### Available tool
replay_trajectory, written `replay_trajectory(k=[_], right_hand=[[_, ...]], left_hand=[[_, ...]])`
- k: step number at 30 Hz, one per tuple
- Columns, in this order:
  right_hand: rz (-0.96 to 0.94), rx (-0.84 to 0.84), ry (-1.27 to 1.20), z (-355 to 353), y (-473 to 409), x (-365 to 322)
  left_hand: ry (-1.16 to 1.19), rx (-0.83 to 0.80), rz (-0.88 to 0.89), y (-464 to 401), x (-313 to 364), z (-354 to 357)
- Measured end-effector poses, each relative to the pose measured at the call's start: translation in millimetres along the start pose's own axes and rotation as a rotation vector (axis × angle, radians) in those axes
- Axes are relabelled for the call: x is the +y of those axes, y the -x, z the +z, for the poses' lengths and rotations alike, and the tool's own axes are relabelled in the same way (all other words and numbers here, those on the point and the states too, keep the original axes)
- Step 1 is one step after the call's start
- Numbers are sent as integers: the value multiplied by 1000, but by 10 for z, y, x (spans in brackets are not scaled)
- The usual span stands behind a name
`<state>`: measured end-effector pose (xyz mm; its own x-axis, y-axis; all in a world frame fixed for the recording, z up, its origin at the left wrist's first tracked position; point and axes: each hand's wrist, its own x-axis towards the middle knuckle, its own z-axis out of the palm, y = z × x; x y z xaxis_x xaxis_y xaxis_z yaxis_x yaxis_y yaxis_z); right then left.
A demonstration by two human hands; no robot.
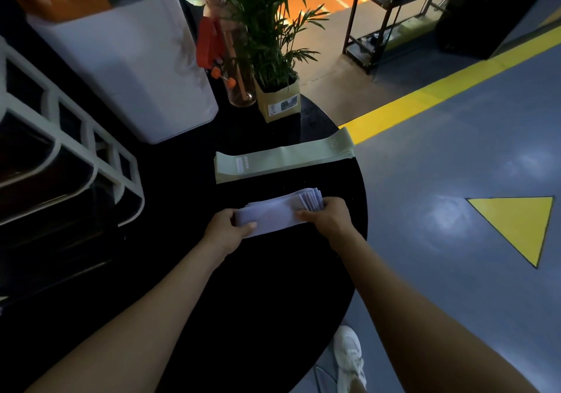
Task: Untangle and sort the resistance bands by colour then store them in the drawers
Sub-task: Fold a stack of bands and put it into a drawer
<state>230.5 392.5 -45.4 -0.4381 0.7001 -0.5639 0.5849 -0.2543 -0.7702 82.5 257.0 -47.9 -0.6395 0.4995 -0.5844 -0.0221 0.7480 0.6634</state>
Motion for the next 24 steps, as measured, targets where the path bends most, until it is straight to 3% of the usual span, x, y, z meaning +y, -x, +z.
replay_trajectory(k=[10,15,24], right_hand=[[-16,-48,-20,-55,15,24],[-93,7,-19,-16,27,56],[-139,32,-35,37,42,96]], left_hand=[[163,-39,-69,-14,-57,4],[253,-85,-59,-6,-108,-5],[253,0,-47,-8,-130,52]])
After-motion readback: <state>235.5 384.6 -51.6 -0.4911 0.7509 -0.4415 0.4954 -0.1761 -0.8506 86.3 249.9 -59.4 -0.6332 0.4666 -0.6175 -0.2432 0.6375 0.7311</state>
